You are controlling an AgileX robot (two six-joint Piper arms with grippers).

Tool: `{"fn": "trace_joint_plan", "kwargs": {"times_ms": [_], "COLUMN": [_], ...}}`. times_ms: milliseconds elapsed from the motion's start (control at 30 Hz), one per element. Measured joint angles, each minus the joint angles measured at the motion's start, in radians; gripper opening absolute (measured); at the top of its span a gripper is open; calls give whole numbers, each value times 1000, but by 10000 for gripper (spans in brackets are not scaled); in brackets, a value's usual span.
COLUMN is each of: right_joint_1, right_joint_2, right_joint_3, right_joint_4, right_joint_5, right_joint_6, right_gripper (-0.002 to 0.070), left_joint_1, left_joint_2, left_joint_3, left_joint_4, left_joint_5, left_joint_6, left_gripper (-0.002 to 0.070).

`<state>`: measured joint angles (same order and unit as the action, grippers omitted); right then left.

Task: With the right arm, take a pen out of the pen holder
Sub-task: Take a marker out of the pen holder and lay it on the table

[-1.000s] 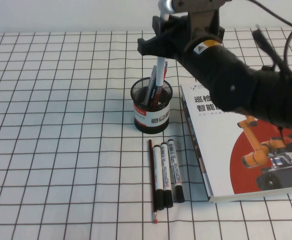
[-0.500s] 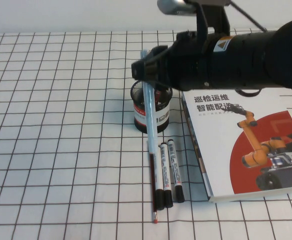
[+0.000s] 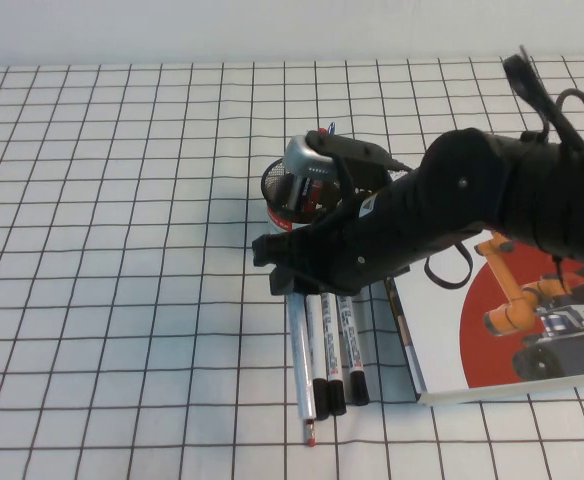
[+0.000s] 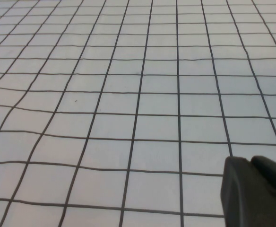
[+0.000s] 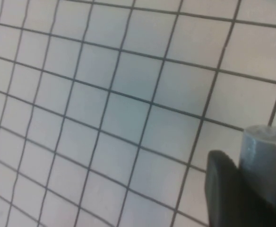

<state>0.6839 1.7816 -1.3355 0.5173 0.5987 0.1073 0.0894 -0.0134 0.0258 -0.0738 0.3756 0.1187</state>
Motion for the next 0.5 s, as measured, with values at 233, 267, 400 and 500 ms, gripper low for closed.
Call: {"fn": "trace_joint_plan", "kwargs": {"times_ms": [233, 267, 400, 500], "right_joint_1": [0, 0, 0, 1], "right_joint_2": [98, 110, 151, 181], "right_joint_3": [0, 0, -5, -31], "right_joint_4": [-3, -5, -11, -15], "right_joint_5": [-81, -94, -125, -125], "right_joint_6": [39, 40, 43, 43], "right_gripper": [113, 113, 113, 113], "left_joint_1": [0, 0, 0, 0], "left_joint_2": [0, 0, 0, 0], "left_joint_3": [0, 0, 0, 0], "left_joint_4": [0, 0, 0, 0], "left_joint_5": [0, 0, 0, 0], "left_joint_6": [0, 0, 0, 0], "left_gripper": [-3, -3, -3, -3]}}
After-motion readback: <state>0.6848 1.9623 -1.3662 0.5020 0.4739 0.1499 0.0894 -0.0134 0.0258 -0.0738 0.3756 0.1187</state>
